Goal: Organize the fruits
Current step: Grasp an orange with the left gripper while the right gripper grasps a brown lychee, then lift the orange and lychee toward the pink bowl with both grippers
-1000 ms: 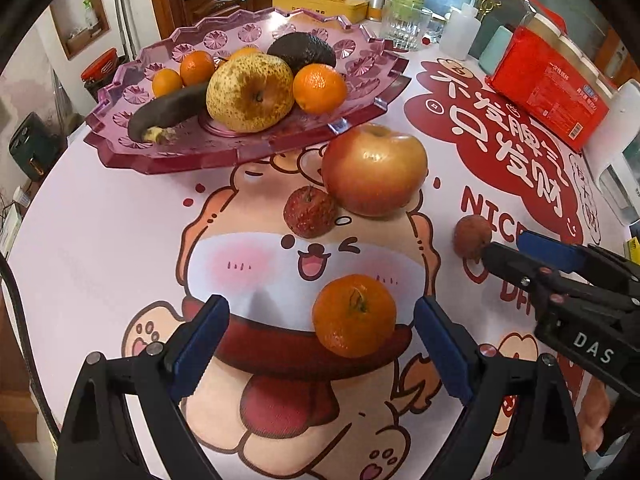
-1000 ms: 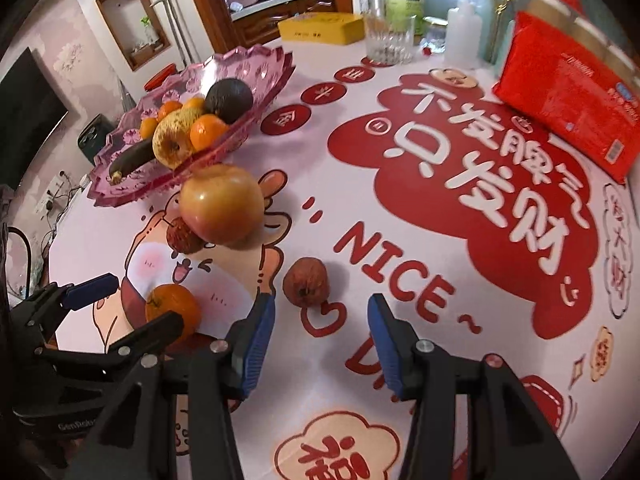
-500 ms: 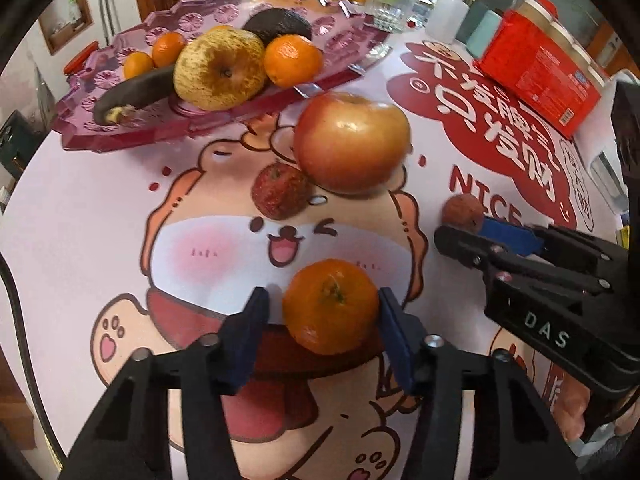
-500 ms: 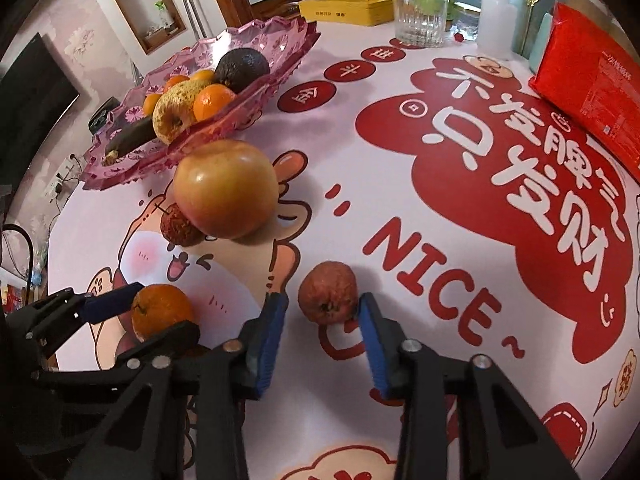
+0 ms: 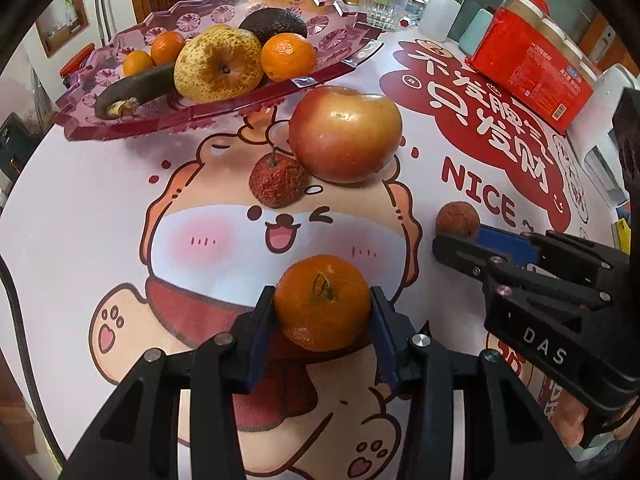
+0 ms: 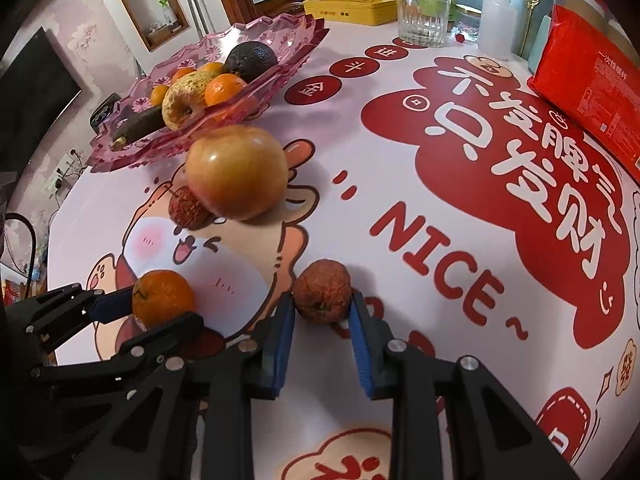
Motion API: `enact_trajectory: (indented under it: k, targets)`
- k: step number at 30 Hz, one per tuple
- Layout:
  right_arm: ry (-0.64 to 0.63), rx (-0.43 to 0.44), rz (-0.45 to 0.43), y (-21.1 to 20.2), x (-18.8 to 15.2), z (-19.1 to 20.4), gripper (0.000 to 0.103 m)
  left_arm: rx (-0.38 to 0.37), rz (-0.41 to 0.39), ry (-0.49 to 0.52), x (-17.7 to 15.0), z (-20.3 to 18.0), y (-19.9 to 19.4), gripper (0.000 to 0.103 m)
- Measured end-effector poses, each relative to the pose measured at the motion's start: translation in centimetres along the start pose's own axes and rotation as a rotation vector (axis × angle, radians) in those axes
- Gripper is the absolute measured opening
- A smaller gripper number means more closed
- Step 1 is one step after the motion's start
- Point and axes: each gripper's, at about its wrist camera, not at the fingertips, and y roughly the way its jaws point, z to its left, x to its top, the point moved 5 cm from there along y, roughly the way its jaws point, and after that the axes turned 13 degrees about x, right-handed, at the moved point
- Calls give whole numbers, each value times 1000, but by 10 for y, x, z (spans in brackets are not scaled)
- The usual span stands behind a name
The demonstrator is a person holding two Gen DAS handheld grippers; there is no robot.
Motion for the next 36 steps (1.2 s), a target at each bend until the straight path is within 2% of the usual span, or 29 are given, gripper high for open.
enact_trajectory:
  k: [7,13,19,36]
  targets:
    - [0,10,-5,-13,-7,16,27,-7,-36,-1,-3,8,-22,43]
    - [-7,8,-24,-30,-10,31,27,13,-40,9,-6,16,-43,43]
    - [-23,1,-53,-52,-14,50,27,44,-86,34,-7,24,-73,43]
    - [-26,-39,-146,-103,-11,100,27,44,-175,59,7,62,-141,43]
